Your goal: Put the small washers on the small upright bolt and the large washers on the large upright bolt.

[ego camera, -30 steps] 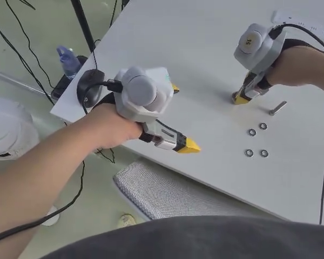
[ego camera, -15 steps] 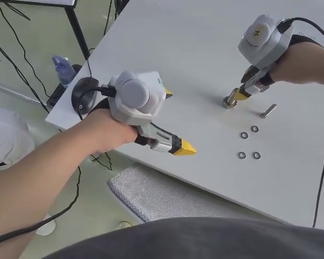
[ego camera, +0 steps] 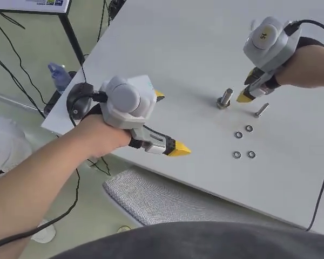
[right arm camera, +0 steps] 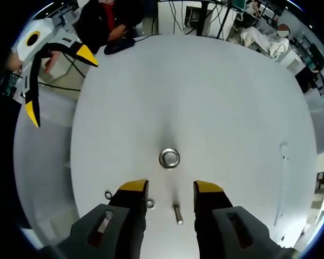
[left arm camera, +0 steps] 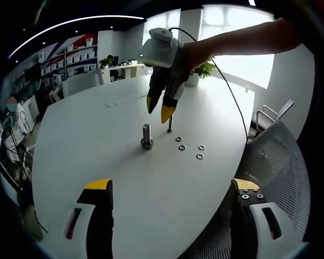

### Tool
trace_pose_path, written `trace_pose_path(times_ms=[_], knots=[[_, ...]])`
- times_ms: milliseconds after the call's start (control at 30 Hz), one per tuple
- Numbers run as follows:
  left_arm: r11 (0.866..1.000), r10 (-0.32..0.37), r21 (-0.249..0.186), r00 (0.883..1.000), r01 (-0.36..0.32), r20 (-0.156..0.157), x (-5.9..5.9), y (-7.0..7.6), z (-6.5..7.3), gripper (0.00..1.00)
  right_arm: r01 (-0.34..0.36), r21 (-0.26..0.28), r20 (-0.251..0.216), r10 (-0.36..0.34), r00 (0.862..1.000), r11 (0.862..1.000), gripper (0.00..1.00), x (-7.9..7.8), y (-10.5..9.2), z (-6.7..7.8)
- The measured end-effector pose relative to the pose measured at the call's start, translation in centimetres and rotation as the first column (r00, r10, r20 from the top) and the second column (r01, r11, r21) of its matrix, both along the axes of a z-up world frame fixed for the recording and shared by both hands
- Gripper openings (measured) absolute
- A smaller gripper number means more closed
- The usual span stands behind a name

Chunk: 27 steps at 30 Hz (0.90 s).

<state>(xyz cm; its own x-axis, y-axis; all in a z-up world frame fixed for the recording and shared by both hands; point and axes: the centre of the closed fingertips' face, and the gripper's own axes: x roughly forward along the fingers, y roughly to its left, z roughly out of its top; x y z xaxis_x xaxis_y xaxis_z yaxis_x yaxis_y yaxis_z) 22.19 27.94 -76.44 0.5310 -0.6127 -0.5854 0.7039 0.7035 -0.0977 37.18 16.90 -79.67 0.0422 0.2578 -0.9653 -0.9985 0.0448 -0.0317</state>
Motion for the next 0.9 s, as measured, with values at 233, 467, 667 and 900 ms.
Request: trace_pose_path(times_ms=[233, 467, 667, 900], knots=[[1.0, -0.01, 0.027, 1.0, 0.01, 0.007, -0.2, 0.2, -0.1, 0.89, 0.027, 0.013, 0.001, -0.027, 1.0, 1.0, 0.35, -1.1, -2.3, 0.4], [0.999, -0.027, 0.037, 1.0, 0.027, 0.001, -0.4, -0.1, -0.1, 0.89, 0.062, 0.026, -0.006, -0.062, 0.998, 0.998, 0.35, -2.1, -4.4, 0.7], [0.999, -0.026, 0.043, 1.0, 0.026, -0.005, -0.2, -0.2, -0.3, 0.88, 0.075, 0.03, -0.016, -0.075, 0.997, 0.997, 0.35, -2.9, -5.8, 0.5], [0.998, -0.028, 0.053, 1.0, 0.028, -0.003, 0.0, -0.5, -0.2, 0.87, 0.063, 0.034, -0.017, -0.062, 0.998, 0.997, 0.34, -2.9, -6.1, 0.1]])
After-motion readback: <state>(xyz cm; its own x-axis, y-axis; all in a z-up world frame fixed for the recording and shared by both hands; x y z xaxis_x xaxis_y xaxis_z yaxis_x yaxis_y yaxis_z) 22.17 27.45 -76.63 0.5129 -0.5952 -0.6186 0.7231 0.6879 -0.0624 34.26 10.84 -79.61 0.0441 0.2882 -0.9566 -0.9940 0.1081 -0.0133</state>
